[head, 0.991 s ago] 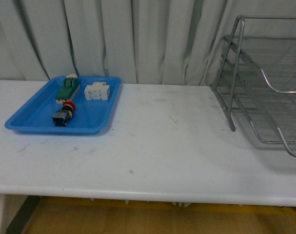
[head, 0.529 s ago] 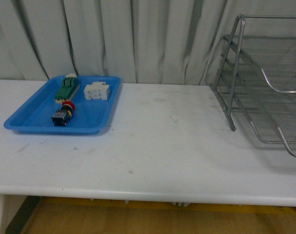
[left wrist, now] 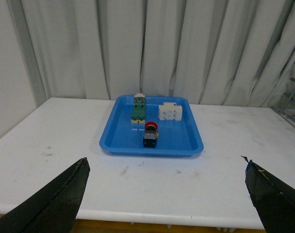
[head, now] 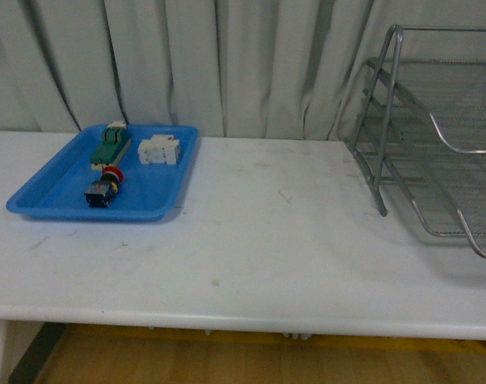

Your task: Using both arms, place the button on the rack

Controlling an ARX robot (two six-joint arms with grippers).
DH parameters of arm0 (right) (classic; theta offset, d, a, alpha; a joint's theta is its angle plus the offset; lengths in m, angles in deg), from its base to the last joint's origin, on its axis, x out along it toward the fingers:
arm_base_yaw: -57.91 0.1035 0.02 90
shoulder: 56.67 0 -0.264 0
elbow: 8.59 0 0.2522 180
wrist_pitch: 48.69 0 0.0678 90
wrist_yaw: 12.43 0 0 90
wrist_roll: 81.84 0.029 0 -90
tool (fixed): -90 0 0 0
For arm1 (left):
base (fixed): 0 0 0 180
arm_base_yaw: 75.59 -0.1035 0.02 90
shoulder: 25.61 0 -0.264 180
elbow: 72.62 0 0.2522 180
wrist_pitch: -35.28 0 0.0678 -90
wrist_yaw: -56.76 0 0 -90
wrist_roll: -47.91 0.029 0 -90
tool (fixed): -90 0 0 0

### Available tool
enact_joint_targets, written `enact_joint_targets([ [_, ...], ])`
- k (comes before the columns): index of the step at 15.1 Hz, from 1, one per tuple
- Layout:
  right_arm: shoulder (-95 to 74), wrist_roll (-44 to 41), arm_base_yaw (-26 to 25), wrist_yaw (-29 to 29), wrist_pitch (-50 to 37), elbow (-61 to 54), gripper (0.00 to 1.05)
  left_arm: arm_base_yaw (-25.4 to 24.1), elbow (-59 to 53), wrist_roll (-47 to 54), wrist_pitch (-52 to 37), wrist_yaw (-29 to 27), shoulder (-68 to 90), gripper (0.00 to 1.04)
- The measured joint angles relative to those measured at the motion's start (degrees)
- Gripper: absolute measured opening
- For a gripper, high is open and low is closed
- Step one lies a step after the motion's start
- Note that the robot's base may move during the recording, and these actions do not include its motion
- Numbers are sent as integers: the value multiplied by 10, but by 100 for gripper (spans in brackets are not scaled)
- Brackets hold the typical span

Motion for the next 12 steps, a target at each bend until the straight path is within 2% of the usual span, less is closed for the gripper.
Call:
enact_joint_targets([
  [1, 73, -1, 1, 2, 41, -19, 2, 0, 0, 0, 0, -1, 0, 98],
  [12, 72, -1, 1, 1, 31, -19, 2, 0, 0, 0, 0, 0, 0, 98],
])
